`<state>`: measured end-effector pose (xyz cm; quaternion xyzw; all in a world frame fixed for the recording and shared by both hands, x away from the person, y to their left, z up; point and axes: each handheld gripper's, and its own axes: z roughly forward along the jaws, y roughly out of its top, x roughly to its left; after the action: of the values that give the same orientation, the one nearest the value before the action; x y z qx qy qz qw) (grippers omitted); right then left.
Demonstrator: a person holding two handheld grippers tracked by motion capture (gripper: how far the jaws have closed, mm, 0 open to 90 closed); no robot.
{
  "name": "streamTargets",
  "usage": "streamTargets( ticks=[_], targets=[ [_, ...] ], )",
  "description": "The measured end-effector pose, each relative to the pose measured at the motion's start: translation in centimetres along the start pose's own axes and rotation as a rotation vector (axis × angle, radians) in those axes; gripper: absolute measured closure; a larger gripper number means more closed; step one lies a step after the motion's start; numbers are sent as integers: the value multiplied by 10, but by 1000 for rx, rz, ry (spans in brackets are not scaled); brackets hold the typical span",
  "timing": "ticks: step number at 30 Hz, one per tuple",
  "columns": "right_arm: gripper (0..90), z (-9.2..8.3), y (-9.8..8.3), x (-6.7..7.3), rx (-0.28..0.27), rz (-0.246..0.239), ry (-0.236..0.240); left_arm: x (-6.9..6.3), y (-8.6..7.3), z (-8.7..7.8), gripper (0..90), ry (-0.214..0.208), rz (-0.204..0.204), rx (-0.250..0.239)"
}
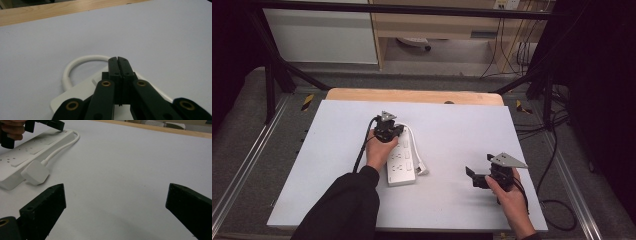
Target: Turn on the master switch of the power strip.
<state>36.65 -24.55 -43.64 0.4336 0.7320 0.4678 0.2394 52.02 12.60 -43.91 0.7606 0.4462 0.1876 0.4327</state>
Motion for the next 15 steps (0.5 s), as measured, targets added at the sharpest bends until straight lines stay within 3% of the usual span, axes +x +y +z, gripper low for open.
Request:
streamTargets(
  ticks=[15],
  targets=[
    [32, 0, 0, 0, 2, 3, 1, -1, -1, 1, 900, 4, 7, 1]
  ],
)
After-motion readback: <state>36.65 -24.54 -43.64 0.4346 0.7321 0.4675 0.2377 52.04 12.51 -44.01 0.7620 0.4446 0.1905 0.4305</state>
